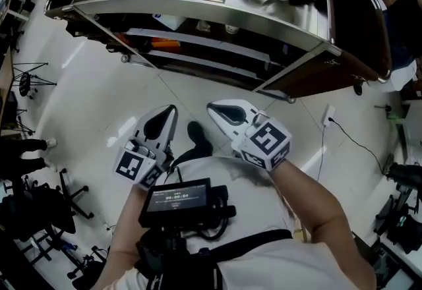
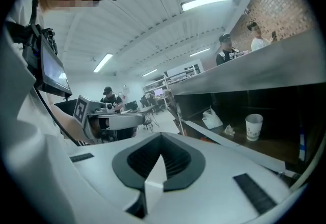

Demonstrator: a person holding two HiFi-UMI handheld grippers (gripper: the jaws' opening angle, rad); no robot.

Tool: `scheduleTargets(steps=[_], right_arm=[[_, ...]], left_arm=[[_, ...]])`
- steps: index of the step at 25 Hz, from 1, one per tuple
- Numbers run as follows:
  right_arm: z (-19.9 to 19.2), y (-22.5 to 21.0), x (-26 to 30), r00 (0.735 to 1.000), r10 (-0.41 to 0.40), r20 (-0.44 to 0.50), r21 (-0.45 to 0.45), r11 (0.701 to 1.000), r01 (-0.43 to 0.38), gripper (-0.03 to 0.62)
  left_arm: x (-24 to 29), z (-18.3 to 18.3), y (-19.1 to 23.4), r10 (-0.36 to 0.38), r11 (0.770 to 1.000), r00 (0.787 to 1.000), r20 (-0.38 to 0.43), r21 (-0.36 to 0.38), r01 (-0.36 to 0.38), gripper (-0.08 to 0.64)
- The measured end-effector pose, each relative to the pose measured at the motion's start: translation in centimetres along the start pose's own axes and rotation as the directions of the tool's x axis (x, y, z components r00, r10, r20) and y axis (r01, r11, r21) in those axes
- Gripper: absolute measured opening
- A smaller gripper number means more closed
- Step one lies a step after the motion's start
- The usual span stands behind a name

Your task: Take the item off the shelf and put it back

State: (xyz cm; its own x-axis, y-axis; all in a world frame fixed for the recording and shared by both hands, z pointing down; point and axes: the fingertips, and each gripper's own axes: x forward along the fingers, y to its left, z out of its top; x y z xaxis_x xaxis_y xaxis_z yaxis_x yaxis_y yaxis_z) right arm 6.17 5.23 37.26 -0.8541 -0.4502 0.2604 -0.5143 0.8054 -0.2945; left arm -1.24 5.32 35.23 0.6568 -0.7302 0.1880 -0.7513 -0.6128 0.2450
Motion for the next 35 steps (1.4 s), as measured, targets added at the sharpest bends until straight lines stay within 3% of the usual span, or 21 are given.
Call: scheduleTargets(steps=[7,12,21,30,35], right_arm=[[1.7,-2.4,5.7,0.996,-0.091,-0.021,-0.008,0.996,0.091,0.003],[1.5,-4.5,8.4,0.992,-0.119,-0.047,-0.02,0.993,0.118,0.003],[0.1,-9.5,10.9,0.988,-0.121,-0.098,-0.052,0.992,0.116,0.006],[-2.3,-14.5,11.5,0.972,-0.187,-0.144,-0.028,0.982,0.185,0.014],[-3.7,-17.3,12.7,0.955,-0.237,-0.175,-0.062,0.971,0.23,0.038]], left_arm=[[0.0,1.4,7.3,-0.061,0.998,0.998,-0.011,-0.011,0.061,0.008],[0.6,1.3,10.1,-0.06,0.998,0.998,-0.011,-0.034,0.06,0.008],[3.0,-0.1,11.6,-0.013,0.996,0.999,-0.039,-0.089,0.009,0.008],[5.9,-2.0,11.7,0.0,0.991,0.999,-0.051,-0.131,-0.007,0.008],[6.4,-4.4,12.7,0.028,0.983,0.998,-0.056,-0.178,-0.037,0.008]])
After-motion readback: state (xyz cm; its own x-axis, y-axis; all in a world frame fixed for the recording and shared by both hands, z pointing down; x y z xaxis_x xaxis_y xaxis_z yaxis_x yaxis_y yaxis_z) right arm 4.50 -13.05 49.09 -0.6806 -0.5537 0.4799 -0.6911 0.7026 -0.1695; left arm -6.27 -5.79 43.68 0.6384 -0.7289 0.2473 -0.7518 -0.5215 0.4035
